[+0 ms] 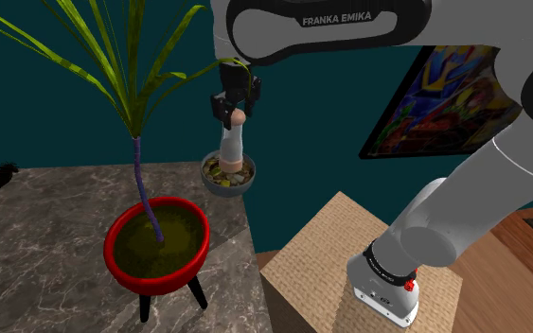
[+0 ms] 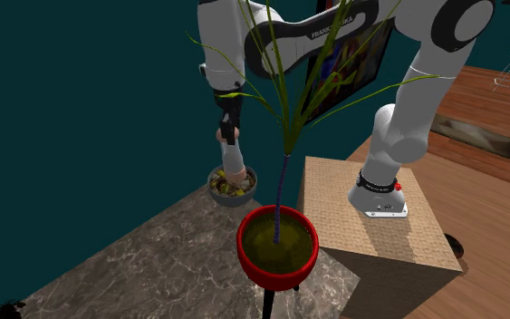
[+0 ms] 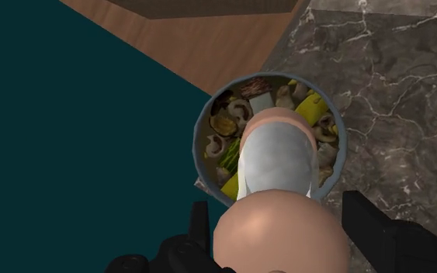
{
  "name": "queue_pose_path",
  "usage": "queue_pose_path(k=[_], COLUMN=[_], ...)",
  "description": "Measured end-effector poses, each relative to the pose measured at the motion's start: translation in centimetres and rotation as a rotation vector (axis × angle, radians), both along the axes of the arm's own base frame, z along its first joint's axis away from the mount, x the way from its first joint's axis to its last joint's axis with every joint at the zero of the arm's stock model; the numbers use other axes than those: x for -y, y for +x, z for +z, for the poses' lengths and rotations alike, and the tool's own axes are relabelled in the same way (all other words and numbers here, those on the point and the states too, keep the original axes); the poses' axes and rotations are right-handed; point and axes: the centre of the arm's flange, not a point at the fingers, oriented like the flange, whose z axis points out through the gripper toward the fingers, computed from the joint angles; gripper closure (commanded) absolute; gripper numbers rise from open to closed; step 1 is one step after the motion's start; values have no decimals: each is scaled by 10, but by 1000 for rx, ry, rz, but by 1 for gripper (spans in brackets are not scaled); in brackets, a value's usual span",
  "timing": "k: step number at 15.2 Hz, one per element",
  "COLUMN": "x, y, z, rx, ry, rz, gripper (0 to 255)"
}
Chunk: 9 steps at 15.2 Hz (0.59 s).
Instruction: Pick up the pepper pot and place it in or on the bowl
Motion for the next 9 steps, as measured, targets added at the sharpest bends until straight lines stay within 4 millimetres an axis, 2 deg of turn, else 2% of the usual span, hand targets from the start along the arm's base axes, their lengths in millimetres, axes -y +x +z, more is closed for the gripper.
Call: queue_pose_path(k=[3, 9], x=[0, 1], y=[0, 0], z=[-15, -16], rx=[1, 7], ry=[0, 1], rz=[0, 0], gripper=[255, 255])
